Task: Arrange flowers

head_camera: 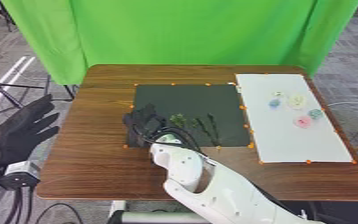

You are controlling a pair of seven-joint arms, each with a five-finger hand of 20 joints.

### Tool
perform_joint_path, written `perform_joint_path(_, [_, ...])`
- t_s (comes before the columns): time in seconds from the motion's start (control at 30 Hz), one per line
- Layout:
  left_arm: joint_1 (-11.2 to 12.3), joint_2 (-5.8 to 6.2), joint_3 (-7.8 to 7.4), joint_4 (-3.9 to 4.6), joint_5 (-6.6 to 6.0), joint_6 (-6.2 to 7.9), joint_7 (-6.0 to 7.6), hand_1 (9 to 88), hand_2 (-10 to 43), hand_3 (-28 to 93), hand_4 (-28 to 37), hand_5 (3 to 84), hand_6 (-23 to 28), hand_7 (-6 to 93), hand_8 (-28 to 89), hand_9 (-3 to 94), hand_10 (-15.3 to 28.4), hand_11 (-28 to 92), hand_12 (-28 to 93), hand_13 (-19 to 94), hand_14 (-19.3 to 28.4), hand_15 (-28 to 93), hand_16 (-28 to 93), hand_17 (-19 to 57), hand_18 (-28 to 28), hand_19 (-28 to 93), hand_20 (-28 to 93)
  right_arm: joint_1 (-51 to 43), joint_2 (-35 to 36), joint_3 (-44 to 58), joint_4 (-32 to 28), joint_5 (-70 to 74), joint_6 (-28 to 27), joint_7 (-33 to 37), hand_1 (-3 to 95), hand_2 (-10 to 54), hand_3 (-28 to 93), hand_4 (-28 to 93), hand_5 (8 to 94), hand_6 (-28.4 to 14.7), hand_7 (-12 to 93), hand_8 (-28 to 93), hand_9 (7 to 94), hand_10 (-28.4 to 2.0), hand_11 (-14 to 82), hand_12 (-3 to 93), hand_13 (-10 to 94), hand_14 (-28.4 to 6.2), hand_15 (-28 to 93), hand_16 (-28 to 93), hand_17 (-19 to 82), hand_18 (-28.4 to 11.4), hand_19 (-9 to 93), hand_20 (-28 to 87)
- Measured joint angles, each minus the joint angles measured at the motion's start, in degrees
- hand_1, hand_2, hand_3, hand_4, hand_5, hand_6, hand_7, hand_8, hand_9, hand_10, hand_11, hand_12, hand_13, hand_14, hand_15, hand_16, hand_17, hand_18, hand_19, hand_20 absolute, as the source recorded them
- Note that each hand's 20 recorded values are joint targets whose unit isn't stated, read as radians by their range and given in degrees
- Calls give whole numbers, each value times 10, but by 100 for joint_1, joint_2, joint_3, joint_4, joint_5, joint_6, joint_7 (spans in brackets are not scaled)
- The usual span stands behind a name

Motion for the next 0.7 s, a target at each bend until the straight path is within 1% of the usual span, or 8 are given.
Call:
perform_joint_path(0.03, [-14,3,5,8,0,0,-3,240,-23,689,-279,212,8,175,-91,168,89,103,211,123,115,129,88,-131,188,354,97,-3,0,10,1,-7,0,0,372,-95,850,-283,526,14,437,-169,594,-83,373,329,582,-47,650,308,189,-191,754,543])
perform_joint_path(0.07, [-24,6,6,11,0,-1,-7,240,-23,690,-279,212,8,175,-91,168,89,103,211,123,115,129,88,-131,189,354,97,-3,1,16,1,-10,-2,1,360,-95,859,-283,523,14,437,-185,590,-86,383,319,579,-48,655,298,188,-191,755,544])
perform_joint_path(0.13, [-35,7,6,13,0,-3,-18,240,-23,690,-279,212,9,175,-90,168,89,103,211,123,115,129,88,-131,188,354,97,-2,9,17,-3,1,-3,12,343,-95,867,-283,507,15,431,-194,576,-92,390,299,575,-52,663,291,179,-194,754,546])
perform_joint_path(0.3, [-36,7,1,13,0,-8,-49,240,-23,689,-279,212,9,175,-91,168,88,103,211,123,114,128,87,-132,189,355,97,3,66,9,-77,87,-10,63,317,-95,855,-283,474,22,409,-194,541,-103,407,299,571,-51,665,287,167,-199,749,552])
perform_joint_path(0.5, [-37,7,1,16,0,-9,-62,240,-22,688,-279,212,9,176,-91,168,88,102,211,123,115,129,88,-132,189,355,97,4,111,17,-133,144,-123,105,294,-95,862,-283,417,-8,396,-176,459,-115,428,305,503,-69,699,284,148,-197,749,558])
perform_joint_path(0.57, [-33,4,-2,16,0,-10,-65,240,-22,688,-279,212,9,175,-91,168,89,102,211,123,115,129,88,-132,188,355,97,3,133,21,-168,190,-191,123,272,-95,865,-283,390,-22,385,-165,415,-124,433,303,466,-83,721,261,140,-197,749,560])
perform_joint_path(0.63, [-18,-11,-22,14,0,-10,-66,241,-22,688,-279,212,9,175,-91,168,88,102,211,123,115,129,88,-132,189,355,97,-5,182,41,-268,334,-225,141,268,-95,868,-283,376,-28,379,-163,394,-128,426,301,447,-87,716,252,137,-196,749,560])
perform_joint_path(0.7, [31,-54,-71,-15,1,-9,-55,241,-22,688,-279,212,9,175,-91,168,88,102,210,123,115,129,87,-132,189,356,97,-51,258,147,-461,601,-225,136,271,-95,873,-283,360,-31,371,-158,377,-131,409,295,427,-88,699,236,135,-195,748,558])
